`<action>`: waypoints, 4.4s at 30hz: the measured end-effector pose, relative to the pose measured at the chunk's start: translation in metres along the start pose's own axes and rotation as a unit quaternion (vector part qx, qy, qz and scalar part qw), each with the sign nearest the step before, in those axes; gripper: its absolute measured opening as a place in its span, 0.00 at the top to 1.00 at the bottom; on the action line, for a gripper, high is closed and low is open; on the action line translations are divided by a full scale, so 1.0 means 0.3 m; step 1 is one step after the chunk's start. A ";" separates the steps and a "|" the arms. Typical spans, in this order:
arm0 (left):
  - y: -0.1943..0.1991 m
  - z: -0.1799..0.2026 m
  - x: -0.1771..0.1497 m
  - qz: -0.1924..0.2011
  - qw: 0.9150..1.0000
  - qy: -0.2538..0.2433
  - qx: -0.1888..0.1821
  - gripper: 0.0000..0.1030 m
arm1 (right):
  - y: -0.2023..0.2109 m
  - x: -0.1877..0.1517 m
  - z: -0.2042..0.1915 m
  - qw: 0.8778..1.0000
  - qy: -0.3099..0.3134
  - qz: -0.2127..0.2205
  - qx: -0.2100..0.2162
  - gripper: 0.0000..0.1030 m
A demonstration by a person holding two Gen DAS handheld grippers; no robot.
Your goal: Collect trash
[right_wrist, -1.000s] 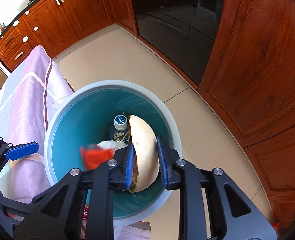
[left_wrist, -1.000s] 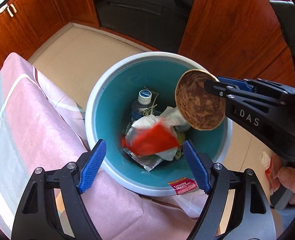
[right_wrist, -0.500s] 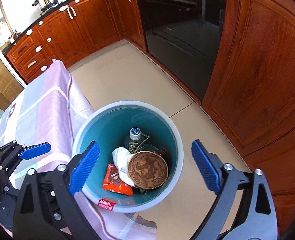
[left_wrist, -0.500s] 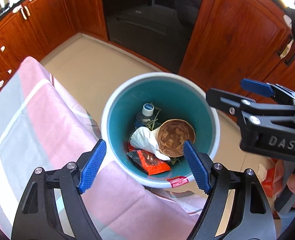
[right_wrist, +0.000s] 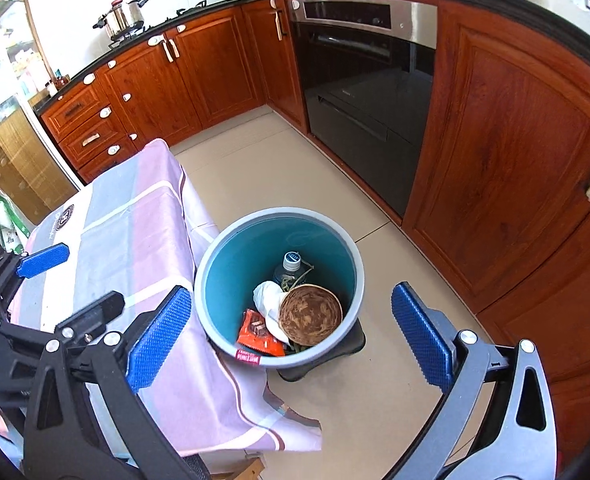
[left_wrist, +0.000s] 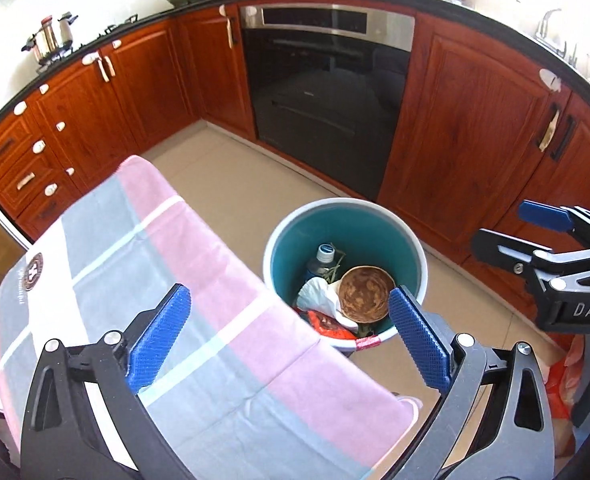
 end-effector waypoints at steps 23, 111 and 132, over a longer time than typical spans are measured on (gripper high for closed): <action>0.150 -0.126 -0.356 -0.017 0.997 0.072 -0.020 0.04 | 0.078 -0.406 -0.056 0.996 -0.016 -0.049 -0.076 0.06; 0.040 -0.144 -0.380 -0.037 0.994 0.101 0.000 0.04 | -0.032 -0.370 -0.169 0.994 0.027 -0.067 -0.081 0.06; 0.021 -0.155 -0.384 -0.049 0.992 0.112 0.006 0.04 | -0.041 -0.365 -0.176 0.994 0.032 -0.070 -0.082 0.06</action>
Point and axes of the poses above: each gripper's, at about its wrist camera, not at the fingertips, and y roughly against the way its jaws point, z to its right, x to its top, the point moved 4 cm from there along -y, roughly the way its jaws point, and after that the axes turned 8 degrees about -z, right-handed, at the moved point
